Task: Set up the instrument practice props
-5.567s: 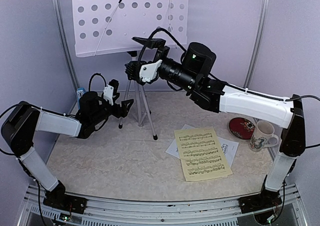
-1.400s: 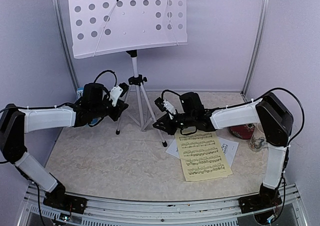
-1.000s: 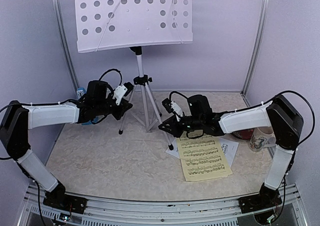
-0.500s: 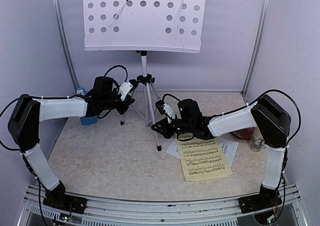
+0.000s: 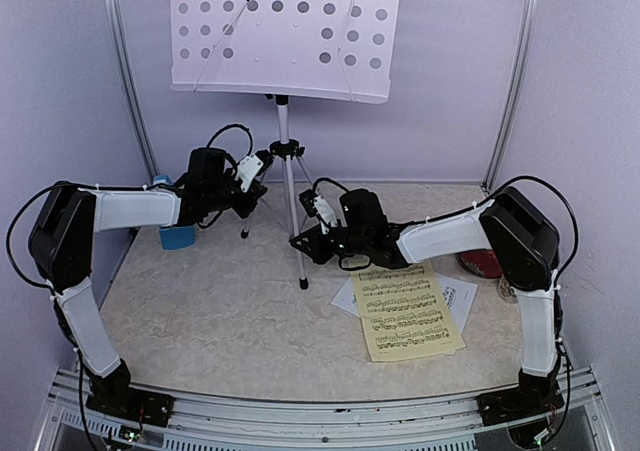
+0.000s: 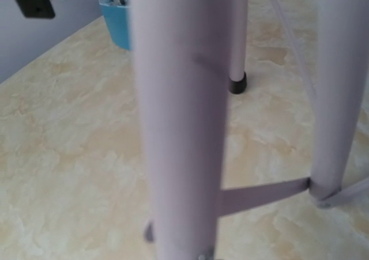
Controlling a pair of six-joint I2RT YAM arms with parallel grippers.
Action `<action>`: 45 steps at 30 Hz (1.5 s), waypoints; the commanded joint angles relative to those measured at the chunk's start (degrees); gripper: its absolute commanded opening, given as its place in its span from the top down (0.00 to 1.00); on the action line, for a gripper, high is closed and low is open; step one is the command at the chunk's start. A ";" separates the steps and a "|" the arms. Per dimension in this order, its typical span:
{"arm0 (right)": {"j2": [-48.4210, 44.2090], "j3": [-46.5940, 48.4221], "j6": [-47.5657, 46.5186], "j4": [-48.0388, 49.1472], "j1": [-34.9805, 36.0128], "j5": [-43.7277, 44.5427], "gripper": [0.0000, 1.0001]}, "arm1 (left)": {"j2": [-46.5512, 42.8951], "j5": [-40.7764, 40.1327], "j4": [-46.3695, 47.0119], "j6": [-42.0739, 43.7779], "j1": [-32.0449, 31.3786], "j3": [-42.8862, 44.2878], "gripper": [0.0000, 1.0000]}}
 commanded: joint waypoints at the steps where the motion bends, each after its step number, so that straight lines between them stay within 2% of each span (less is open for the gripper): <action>1: 2.98 0.34 0.93 -2.20 2.37 -6.29 1.00 | 0.85 0.40 1.89 2.69 -0.12 -3.73 0.93; 10: 4.99 4.00 1.53 -2.43 3.87 -6.65 1.00 | 3.96 0.39 2.00 3.51 0.02 -1.42 0.92; 14: 3.86 2.95 1.12 -2.07 3.86 -6.57 0.99 | 2.91 0.13 2.18 3.56 0.24 -2.46 0.88; 16: 3.15 2.26 0.54 -2.01 3.83 -6.63 0.94 | 2.21 0.23 2.97 3.29 0.26 -3.64 0.84; 17: 2.75 1.97 0.34 -1.92 3.72 -6.92 0.88 | 1.74 0.31 3.45 3.03 0.23 -4.32 0.82; 20: 1.37 0.49 0.07 -0.44 3.04 -8.27 0.67 | 0.69 0.45 4.81 2.08 0.25 -6.05 0.68; 23: 0.14 -0.64 0.32 1.00 1.94 -9.35 0.52 | -0.11 0.70 5.60 1.69 0.34 -7.58 0.56; 29: -5.83 -6.86 -1.29 7.17 -1.03 -11.94 0.36 | -4.05 2.59 9.61 1.31 1.29 -12.68 0.43; 31: -9.54 -10.64 -2.30 9.72 -3.23 -12.75 0.25 | -6.92 3.65 15.26 0.22 2.18 -17.41 0.39; 33: -12.13 -13.43 -3.12 12.19 -5.77 -13.59 0.19 | -9.03 4.10 19.15 -1.14 2.83 -20.47 0.37; 36: -13.75 -12.94 -7.71 10.26 -9.45 -12.84 0.05 | -9.19 4.27 22.30 0.91 3.14 -22.89 0.30; 38: -13.13 -9.91 -16.13 5.91 -11.05 -10.56 0.03 | -8.10 3.51 22.46 2.72 3.50 -22.50 0.28; 41: -11.16 -6.33 -26.46 2.60 -13.03 -8.71 0.03 | -6.76 6.94 20.38 4.74 6.03 -21.15 0.28; 45: -7.83 -3.97 -35.50 1.66 -15.54 -8.92 0.05 | -5.63 9.19 17.73 11.08 8.14 -20.26 0.28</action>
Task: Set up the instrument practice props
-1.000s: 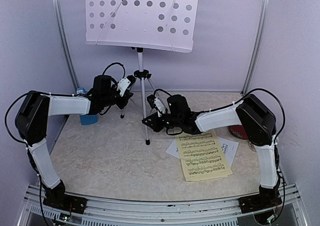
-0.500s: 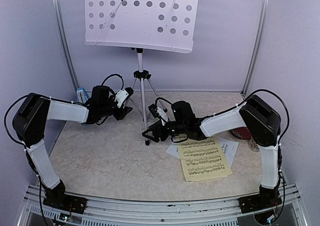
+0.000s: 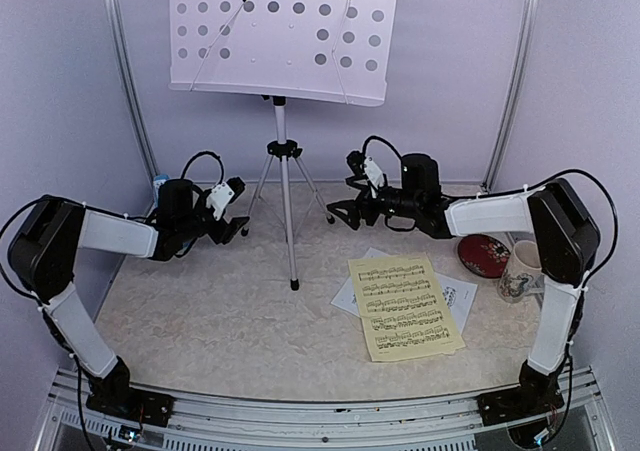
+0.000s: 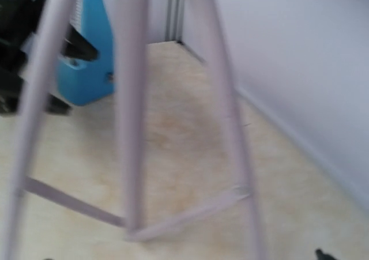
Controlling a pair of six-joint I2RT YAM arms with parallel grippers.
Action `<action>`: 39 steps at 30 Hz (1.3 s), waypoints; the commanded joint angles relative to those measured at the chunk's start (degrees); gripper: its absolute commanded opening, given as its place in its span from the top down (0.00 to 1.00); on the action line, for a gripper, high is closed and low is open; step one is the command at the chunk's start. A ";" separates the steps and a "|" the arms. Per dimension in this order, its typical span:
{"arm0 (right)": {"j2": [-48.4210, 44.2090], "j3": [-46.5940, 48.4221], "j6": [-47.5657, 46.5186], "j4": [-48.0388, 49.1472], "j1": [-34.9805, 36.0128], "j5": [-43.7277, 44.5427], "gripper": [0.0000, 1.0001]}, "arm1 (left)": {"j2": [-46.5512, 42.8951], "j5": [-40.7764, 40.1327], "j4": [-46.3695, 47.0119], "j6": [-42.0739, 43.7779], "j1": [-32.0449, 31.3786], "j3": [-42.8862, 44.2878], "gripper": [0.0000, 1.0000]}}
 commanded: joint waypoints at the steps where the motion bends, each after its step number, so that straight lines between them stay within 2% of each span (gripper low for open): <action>1: 4.60 2.55 -14.83 -2.22 -2.10 0.93 0.05 | 1.95 3.71 -0.42 7.01 2.31 1.60 0.28; 11: 15.84 15.55 -24.57 -6.72 -2.87 -0.94 0.10 | 10.42 3.36 2.63 9.12 0.84 6.78 0.33; 25: 28.23 32.50 -26.68 -11.01 -2.87 -1.75 0.19 | 16.75 1.25 5.74 11.62 -0.35 12.18 0.44; 39: 31.33 35.27 -28.70 -9.63 -2.61 -0.49 0.56 | 19.11 -0.87 9.66 13.79 -1.76 12.62 0.64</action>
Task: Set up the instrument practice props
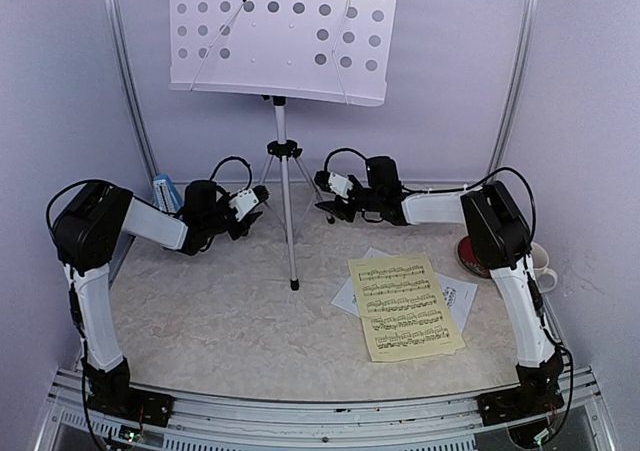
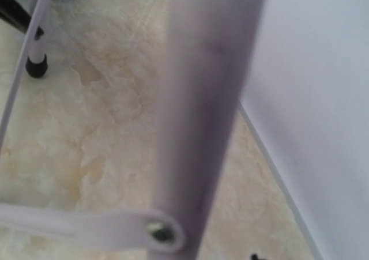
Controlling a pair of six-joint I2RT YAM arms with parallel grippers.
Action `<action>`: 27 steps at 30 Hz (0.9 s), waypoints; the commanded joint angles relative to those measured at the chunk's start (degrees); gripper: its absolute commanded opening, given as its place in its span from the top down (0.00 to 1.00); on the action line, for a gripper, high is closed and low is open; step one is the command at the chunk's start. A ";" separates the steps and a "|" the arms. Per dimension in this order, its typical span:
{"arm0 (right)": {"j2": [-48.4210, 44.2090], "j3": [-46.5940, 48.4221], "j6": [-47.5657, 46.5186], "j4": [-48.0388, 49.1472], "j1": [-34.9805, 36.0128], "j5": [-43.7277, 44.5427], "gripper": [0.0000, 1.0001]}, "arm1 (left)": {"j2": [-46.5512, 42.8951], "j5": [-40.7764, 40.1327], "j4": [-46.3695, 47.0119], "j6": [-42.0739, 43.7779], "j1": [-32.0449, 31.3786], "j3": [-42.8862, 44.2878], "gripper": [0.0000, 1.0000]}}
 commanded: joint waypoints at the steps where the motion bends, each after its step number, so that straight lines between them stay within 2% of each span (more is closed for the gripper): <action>1: 2.46 2.36 -0.73 0.51 0.04 0.72 0.59 | 1.21 -1.50 3.21 1.28 -0.77 0.52 0.67; 9: 0.36 0.75 -2.74 -0.30 0.04 5.17 0.89 | 2.36 -2.17 4.06 2.34 -0.86 1.01 0.83; 13: -0.92 -1.21 -4.19 -0.24 -0.22 8.08 1.00 | 3.34 -3.33 4.59 3.28 -0.95 1.63 0.92; 17: -1.77 -2.56 -4.36 0.39 -1.10 11.41 1.00 | 4.91 -5.32 4.24 4.59 -0.73 3.43 1.00; 27: -1.46 -1.71 -4.02 -0.41 -5.25 16.54 1.00 | 10.57 -8.41 4.82 6.94 0.57 11.10 1.00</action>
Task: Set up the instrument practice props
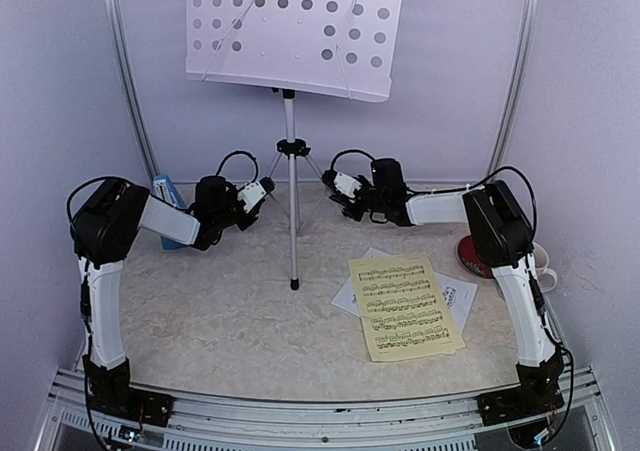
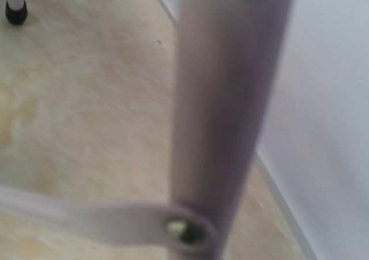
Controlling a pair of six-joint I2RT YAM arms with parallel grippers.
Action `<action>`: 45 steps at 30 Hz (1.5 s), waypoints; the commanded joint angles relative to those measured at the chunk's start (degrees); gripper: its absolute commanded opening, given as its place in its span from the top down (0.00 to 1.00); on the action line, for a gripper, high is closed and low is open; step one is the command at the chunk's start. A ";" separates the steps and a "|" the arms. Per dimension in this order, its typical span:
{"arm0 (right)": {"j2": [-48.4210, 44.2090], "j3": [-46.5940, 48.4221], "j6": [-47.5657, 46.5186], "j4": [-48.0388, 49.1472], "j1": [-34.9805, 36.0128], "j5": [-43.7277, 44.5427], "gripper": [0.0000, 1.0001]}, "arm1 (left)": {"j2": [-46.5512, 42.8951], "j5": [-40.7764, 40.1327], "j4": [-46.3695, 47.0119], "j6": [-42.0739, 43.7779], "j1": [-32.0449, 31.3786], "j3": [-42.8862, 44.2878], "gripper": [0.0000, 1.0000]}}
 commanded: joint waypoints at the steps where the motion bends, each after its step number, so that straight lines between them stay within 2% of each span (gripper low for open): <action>1: -0.96 0.49 -3.69 -1.02 -4.12 7.00 1.00 | 3.83 -2.64 1.26 6.65 1.12 4.06 1.00; 15: 1.83 4.22 -6.24 -1.67 -9.07 10.93 1.00 | 14.45 -3.41 1.78 12.31 3.34 16.15 1.00; 28: 11.30 18.14 -7.94 -3.00 -11.99 14.34 1.00 | 23.91 -2.49 -0.31 17.62 5.16 28.67 1.00; 35: 14.95 22.86 -8.65 -2.36 -12.74 15.34 1.00 | 26.67 -3.39 -1.40 19.03 5.87 32.03 1.00; 45: 15.46 20.88 -9.63 -1.48 -11.89 12.58 1.00 | 27.30 -2.03 -1.53 19.09 5.30 31.00 0.99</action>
